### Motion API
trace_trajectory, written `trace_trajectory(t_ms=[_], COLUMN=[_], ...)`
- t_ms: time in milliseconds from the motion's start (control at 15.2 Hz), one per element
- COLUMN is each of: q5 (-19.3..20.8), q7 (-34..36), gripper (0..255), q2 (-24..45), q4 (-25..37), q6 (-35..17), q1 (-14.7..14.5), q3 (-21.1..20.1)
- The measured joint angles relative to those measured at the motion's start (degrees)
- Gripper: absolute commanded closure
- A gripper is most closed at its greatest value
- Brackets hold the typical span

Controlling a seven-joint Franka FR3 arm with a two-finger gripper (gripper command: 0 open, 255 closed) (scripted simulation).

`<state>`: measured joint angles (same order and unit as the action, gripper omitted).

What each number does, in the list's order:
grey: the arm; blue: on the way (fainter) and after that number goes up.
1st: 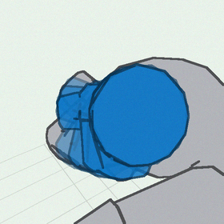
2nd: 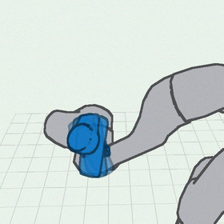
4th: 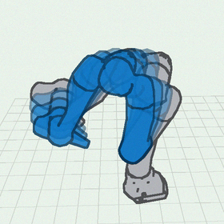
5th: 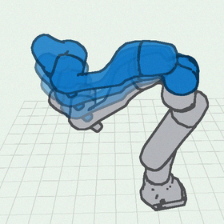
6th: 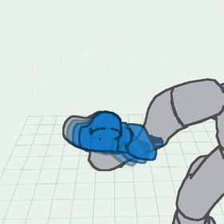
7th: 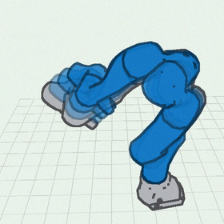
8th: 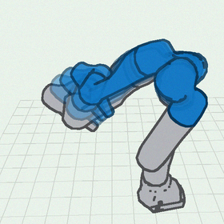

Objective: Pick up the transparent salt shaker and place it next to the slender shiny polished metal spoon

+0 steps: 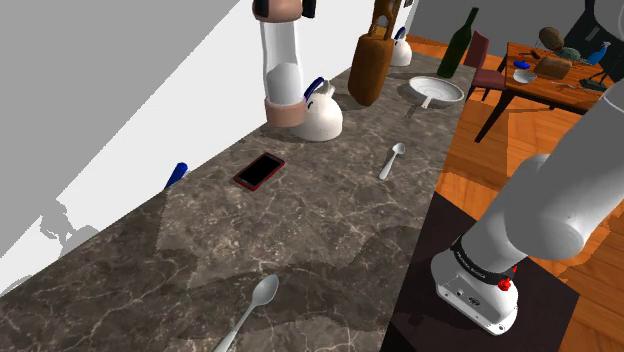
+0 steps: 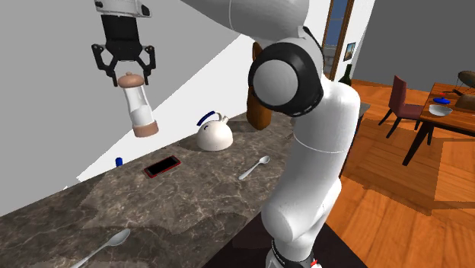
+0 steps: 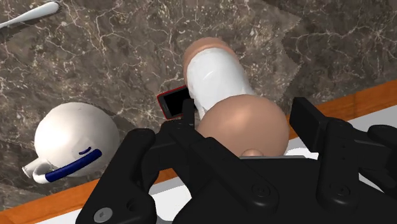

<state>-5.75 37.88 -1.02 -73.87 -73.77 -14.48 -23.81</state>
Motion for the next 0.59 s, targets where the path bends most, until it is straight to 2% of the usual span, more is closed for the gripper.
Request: trace_trajectory(t_ms=[198,462,594], q5=[2.7,8.26,8.46], q7=[5.32,11.84,12.5], gripper=[255,255,255], q2=[5.67,15.59,15.9], q4=[6.32,18.68,17.94], q6=[0.75,3.78,2.75], q1=[-3.22,-9.55,-10.01], q3=[-2.96,-5.82,-5.97])
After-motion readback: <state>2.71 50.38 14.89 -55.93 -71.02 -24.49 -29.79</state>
